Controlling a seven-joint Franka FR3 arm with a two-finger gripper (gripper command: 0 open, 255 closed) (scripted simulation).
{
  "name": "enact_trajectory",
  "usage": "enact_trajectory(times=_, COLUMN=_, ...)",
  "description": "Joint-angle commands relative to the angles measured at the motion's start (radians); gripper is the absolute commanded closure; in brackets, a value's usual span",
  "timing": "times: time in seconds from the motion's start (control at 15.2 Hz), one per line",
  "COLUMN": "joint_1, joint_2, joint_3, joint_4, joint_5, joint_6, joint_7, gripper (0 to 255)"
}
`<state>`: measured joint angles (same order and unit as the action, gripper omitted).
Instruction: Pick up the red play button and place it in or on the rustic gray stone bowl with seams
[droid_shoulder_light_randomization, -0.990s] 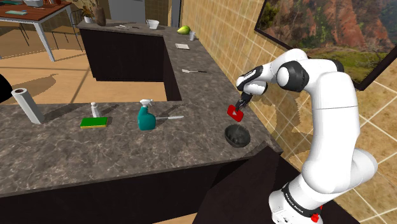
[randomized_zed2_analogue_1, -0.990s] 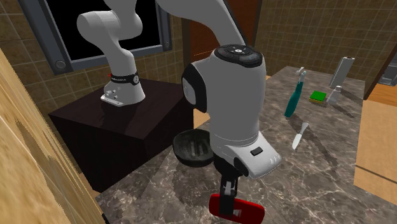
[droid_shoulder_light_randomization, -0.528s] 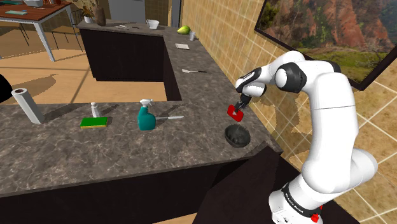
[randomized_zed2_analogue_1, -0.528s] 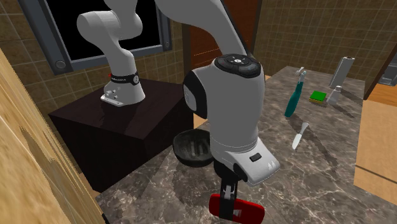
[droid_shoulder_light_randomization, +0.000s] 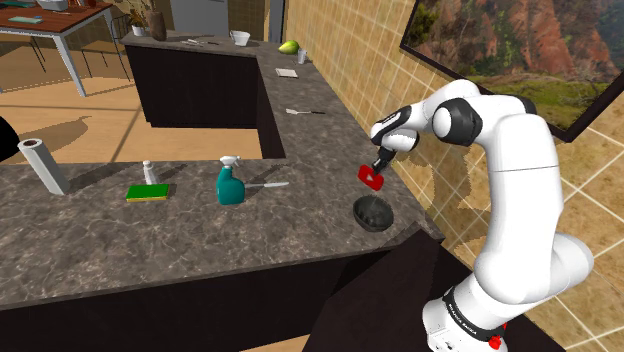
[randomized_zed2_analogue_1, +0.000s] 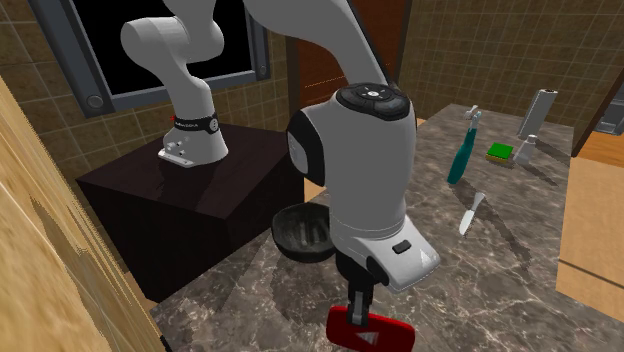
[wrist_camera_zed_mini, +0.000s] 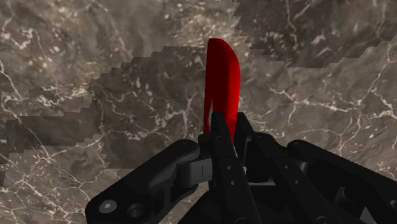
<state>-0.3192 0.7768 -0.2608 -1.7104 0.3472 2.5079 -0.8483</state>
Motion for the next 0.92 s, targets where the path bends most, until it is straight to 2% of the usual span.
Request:
enact_trajectory(times=0.0, joint_1=0.001, joint_2=0.002, joint_3=0.002, joint_4=-0.001, joint_5=0.0, joint_6=-0.001, joint_7=0.0, gripper=255)
enact_trajectory(times=0.2, joint_1=0.001, joint_2=0.002, joint_3=0.002, joint_4=-0.001, joint_5=0.0, joint_6=0.0, joint_7=0.0, gripper=255)
enact_trajectory(times=0.86, joint_1=0.024, joint_2=-0.099, joint_3=-0.03, joint_4=-0.026, joint_5=-0.031, joint_6=-0.078, joint_7=0.021, gripper=255)
